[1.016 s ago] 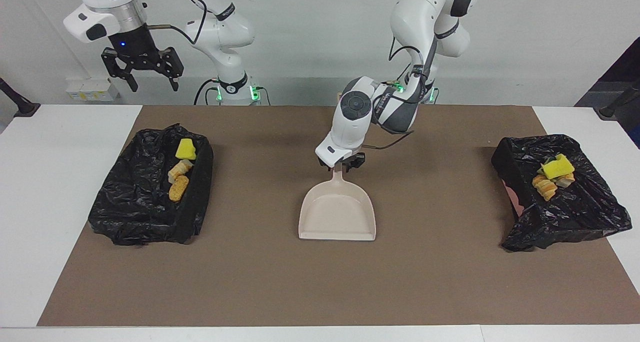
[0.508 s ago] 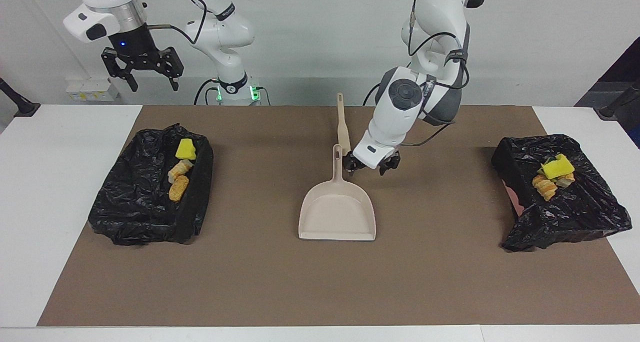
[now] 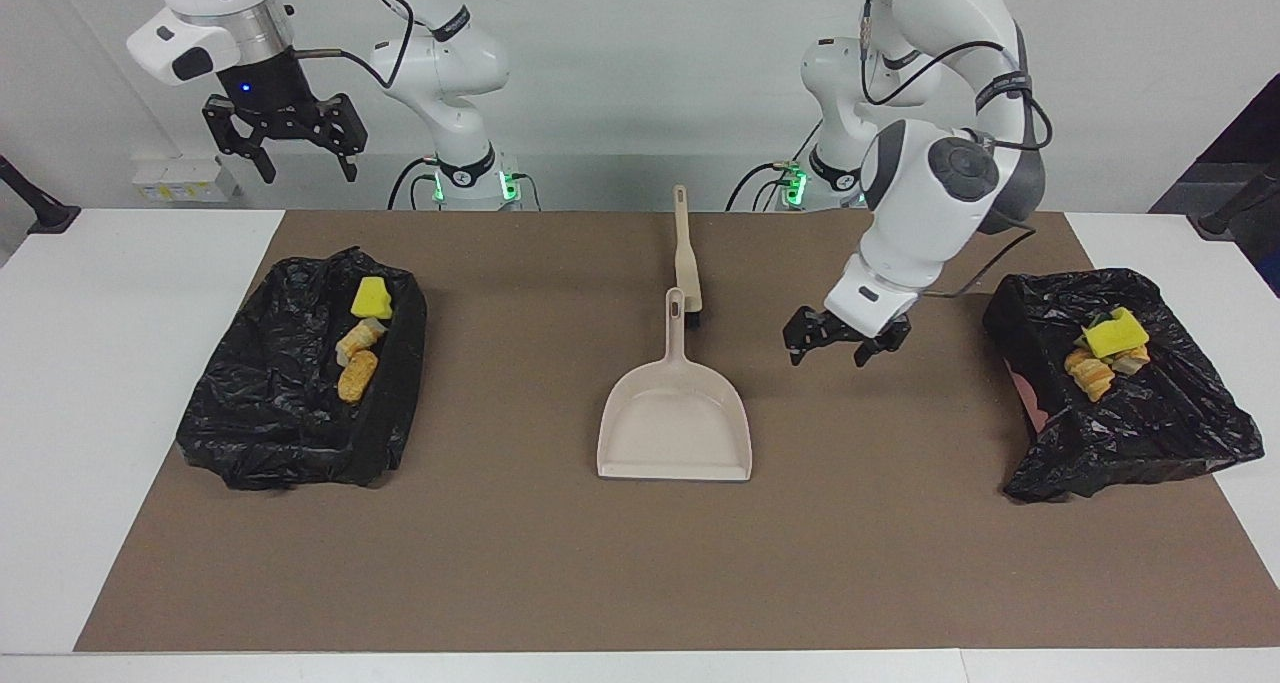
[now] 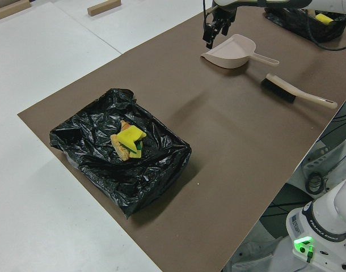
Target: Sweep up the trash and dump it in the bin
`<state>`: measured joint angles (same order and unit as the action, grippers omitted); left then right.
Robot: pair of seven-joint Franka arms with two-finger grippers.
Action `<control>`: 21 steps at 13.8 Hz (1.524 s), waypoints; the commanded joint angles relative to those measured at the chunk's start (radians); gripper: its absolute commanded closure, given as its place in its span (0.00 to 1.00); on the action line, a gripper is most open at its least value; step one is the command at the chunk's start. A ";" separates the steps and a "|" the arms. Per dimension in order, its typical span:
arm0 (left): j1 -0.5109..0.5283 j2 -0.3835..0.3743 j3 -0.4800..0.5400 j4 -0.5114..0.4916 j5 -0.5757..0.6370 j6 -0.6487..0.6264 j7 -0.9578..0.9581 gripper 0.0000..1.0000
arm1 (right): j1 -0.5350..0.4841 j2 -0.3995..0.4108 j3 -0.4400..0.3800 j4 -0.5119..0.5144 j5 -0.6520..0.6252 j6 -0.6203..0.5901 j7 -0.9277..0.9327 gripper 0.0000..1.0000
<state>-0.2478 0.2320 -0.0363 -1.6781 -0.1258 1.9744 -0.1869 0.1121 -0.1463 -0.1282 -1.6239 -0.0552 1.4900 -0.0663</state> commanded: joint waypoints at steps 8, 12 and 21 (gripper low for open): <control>0.269 -0.120 -0.002 -0.009 0.002 -0.087 0.377 0.00 | -0.011 0.023 0.007 0.009 -0.003 -0.004 -0.026 0.00; 0.275 -0.160 0.024 -0.017 0.086 -0.117 0.363 0.00 | -0.017 0.037 0.005 0.045 0.006 -0.005 -0.024 0.00; 0.262 -0.293 0.018 -0.035 0.140 -0.312 0.185 0.00 | -0.055 0.033 0.032 0.039 0.018 -0.007 -0.026 0.00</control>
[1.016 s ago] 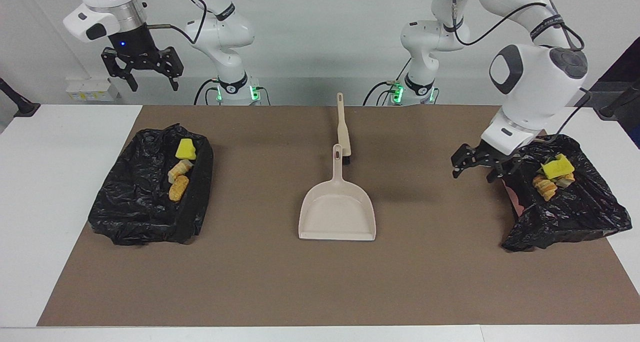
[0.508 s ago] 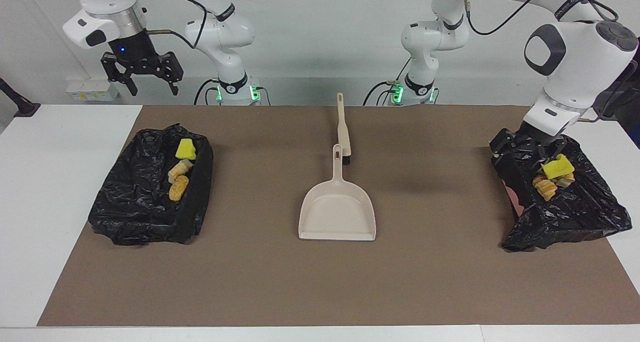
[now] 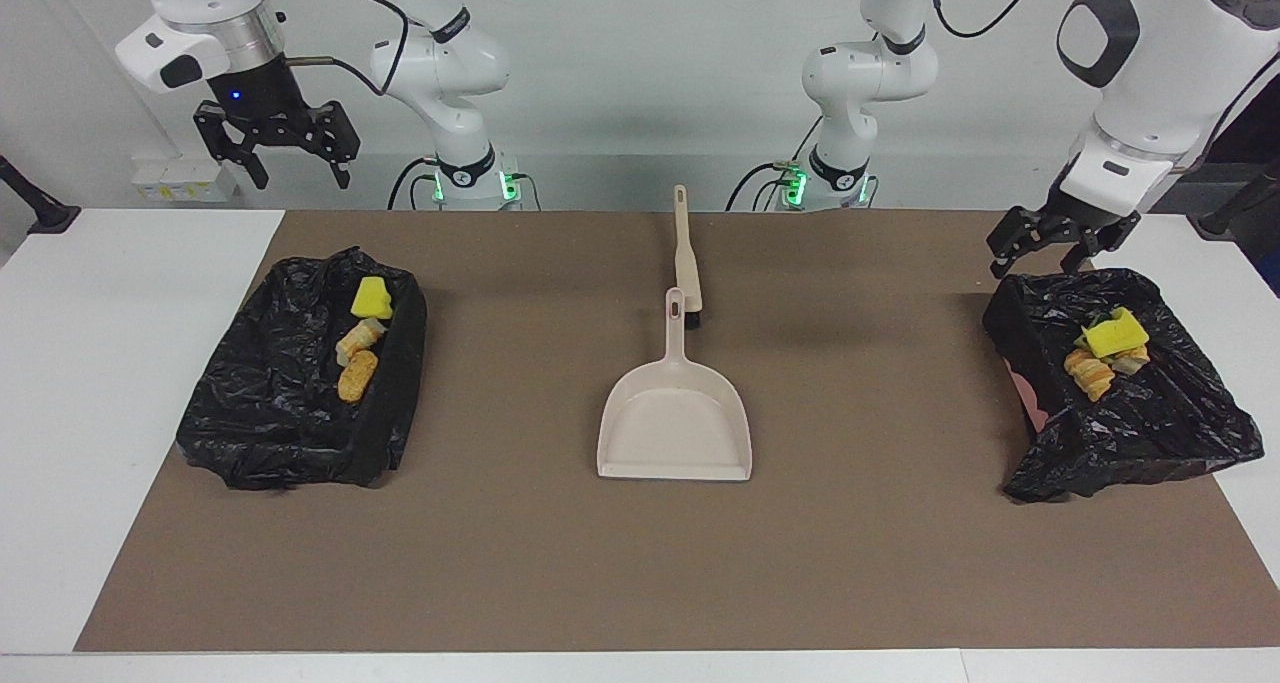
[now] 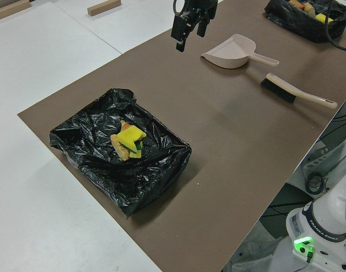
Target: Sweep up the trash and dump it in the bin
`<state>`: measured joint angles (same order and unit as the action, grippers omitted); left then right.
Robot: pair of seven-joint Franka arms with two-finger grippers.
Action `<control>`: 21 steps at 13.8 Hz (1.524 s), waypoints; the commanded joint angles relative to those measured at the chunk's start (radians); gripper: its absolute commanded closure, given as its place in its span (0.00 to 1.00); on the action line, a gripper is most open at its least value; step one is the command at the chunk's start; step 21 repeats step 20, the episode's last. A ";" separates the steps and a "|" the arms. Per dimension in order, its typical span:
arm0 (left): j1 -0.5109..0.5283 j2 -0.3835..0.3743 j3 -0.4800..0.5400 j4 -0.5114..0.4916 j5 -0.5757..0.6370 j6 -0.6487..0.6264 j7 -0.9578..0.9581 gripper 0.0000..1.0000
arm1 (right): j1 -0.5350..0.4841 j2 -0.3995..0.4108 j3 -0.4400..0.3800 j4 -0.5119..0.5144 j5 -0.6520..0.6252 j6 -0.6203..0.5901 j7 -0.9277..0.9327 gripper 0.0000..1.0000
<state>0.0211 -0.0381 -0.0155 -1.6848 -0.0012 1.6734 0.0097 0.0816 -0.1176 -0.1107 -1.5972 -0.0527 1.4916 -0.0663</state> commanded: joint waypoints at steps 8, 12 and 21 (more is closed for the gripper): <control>-0.013 -0.028 -0.009 -0.016 0.010 -0.084 -0.011 0.00 | -0.025 0.004 0.014 0.013 0.016 -0.008 -0.026 0.00; -0.015 -0.028 -0.011 -0.013 0.009 -0.090 -0.011 0.00 | -0.025 0.004 0.014 0.013 0.016 -0.008 -0.027 0.00; -0.013 -0.032 -0.009 -0.016 0.006 -0.101 -0.010 0.00 | -0.025 0.004 0.014 0.011 0.014 -0.007 -0.026 0.00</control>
